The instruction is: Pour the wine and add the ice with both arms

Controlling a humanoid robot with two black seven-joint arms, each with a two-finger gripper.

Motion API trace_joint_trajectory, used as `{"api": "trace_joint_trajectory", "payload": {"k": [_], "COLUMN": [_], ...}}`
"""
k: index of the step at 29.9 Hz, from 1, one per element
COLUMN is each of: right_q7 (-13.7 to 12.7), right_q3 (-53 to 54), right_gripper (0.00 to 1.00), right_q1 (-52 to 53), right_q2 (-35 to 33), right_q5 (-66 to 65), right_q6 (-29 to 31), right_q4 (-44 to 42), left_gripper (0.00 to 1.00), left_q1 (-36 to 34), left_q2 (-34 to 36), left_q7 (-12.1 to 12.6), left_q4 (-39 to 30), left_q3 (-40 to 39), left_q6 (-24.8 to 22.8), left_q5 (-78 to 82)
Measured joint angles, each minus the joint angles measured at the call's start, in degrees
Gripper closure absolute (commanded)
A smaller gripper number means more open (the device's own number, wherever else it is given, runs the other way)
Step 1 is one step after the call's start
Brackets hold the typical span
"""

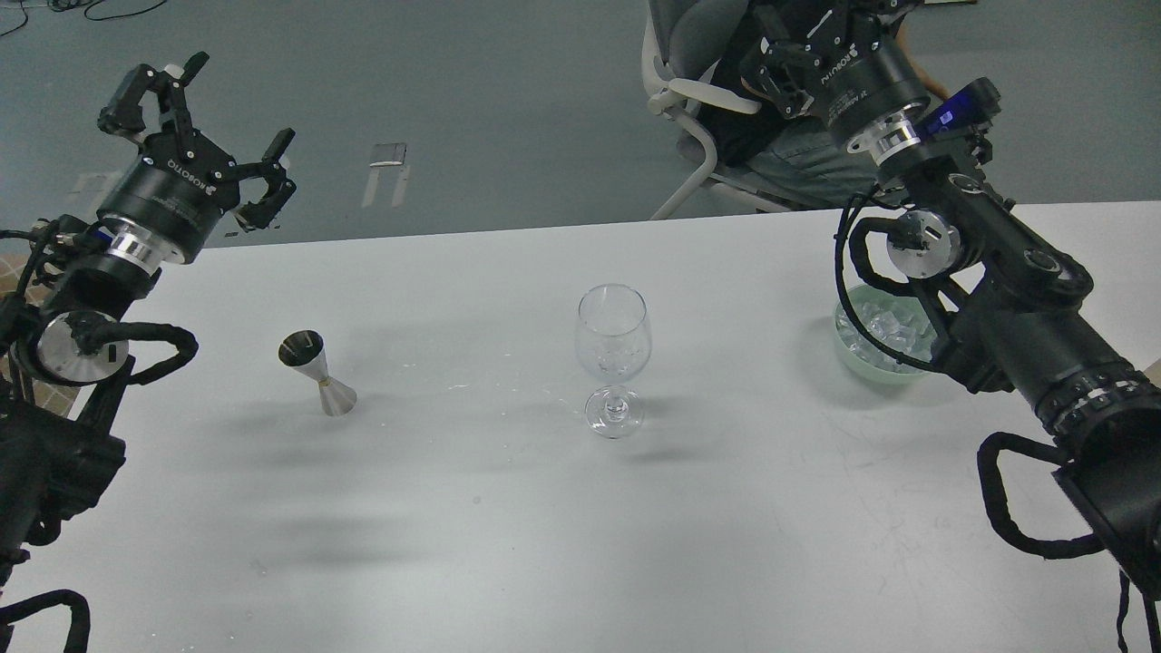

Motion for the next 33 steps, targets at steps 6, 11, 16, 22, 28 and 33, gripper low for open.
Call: {"api": "trace_joint_trajectory", "payload": {"k": [6, 11, 16, 22, 28, 33], "right_q7": [0.0, 0.0, 0.0, 0.0, 0.0, 0.0], "right_q3": [0.8, 0.8, 0.7, -0.2, -1.2, -1.3], "right_gripper": [0.00, 0.00, 0.00, 0.00, 0.00, 0.00], "right_q1": [-0.4, -0.4, -0.1, -0.5, -1.6, -1.7], "right_q2": [0.0, 0.0, -0.7, -1.9, -2.3, -2.8], "right_q5": [0.8, 0.8, 0.8, 0.8, 0.8, 0.8], "right_q6": [0.6, 0.0, -0.2, -0.2, -0.1, -0.2], "right_q4": [-0.1, 0.1, 0.1, -0.1, 0.1, 0.0], "left_gripper": [0.02, 0.02, 0.02, 0.02, 0.02, 0.02], "left_q1": [0.0, -1.2, -1.4, -1.5, -0.8, -0.8], "left_q2": [0.0, 0.0, -0.2, -2.2, -2.6, -3.0], "left_q7": [0.0, 0.1, -0.3, -0.7, -0.3, 0.0], "left_q4": [0.0, 0.1, 0.4, 4.7, 6.9, 8.8], "left_q3": [0.2, 0.0, -0.9, -1.9, -1.5, -0.7], "left_q6": [0.0, 0.0, 0.0, 0.0, 0.0, 0.9], "left_q5": [0.0, -0.1, -1.1, -2.4, -2.6, -2.0]}}
